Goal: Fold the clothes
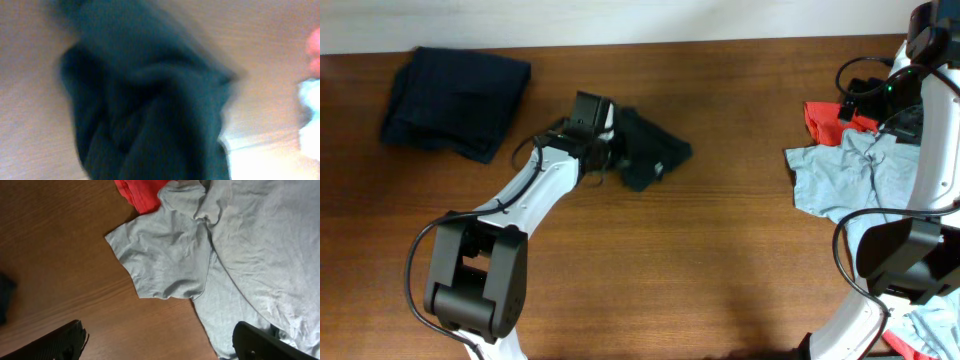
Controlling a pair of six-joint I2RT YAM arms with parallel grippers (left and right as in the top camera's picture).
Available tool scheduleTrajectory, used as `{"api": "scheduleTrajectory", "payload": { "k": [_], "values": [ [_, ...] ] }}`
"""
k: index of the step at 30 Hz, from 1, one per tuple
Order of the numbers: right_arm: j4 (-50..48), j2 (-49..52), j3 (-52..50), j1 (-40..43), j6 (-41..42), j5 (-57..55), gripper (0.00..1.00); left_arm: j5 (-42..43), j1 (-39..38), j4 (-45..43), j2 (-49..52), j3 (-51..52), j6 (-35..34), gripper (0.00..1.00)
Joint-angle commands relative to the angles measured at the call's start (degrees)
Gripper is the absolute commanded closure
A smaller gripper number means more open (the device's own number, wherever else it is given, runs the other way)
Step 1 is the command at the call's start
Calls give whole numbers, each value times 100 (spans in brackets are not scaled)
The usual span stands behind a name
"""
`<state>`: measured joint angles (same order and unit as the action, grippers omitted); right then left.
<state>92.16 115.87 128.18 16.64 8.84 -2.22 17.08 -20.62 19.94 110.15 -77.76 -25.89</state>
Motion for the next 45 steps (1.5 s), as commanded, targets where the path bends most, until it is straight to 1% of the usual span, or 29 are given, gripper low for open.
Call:
{"api": "scheduleTrajectory", "payload": {
  "k": [1, 3, 4, 7, 9, 11, 16, 21, 24, 27, 29, 30, 31, 34, 37, 42, 45],
  "values": [
    [0, -15, -26, -7, 26, 24, 1, 1709, -7, -776, -105, -286, 483, 100],
    [0, -15, -26, -7, 26, 26, 1, 1768, 4, -1093, -105, -286, 411, 100],
    [0, -15, -26, -7, 26, 26, 2, 1700, 15, -1110, -103, -286, 417, 100],
    [0, -15, -26, -7, 26, 26, 1, 1438, 57, -835, -17, -284, 605, 100],
    [0, -15, -26, -7, 26, 24, 1, 1438, 111, -680, 118, -264, 833, 100],
    [0, -15, -26, -7, 26, 26, 1, 1440, 245, -503, 350, -254, 887, 100],
    [0, -15, -26, -7, 26, 24, 1, 1434, 752, 125, 881, -254, 892, 100],
    [0, -15, -26, -7, 26, 26, 1, 1080, 1207, 968, 1325, -254, 885, 100],
    [0, -15, -26, -7, 26, 24, 1, 866, 1475, 1419, 1394, -254, 883, 100],
    [0, -15, -26, -7, 26, 26, 1, 798, 1720, 1690, 1392, -254, 885, 100],
    [0, -15, -26, -7, 26, 24, 1, 551, 1843, 1897, 1392, -254, 883, 53],
    [0, -15, -26, -7, 26, 24, 1, 345, 1882, 2006, 1392, -254, 883, 21],
    [0, -15, -26, -7, 26, 26, 1, 98, 1917, 2133, 1392, -254, 883, 2],
    [0, -15, -26, -7, 26, 26, 1, -343, 2000, 2315, 1375, -286, 885, 1],
    [0, -15, -26, -7, 26, 26, 1, -407, 2059, 2472, 1189, -490, 883, 1],
    [0, -15, -26, -7, 26, 26, 1, -243, 1923, 2623, 428, -831, 909, 2],
    [0, -15, -26, -7, 26, 26, 1, 118, 1718, 2487, 109, -835, 933, 7]
  ]
}}
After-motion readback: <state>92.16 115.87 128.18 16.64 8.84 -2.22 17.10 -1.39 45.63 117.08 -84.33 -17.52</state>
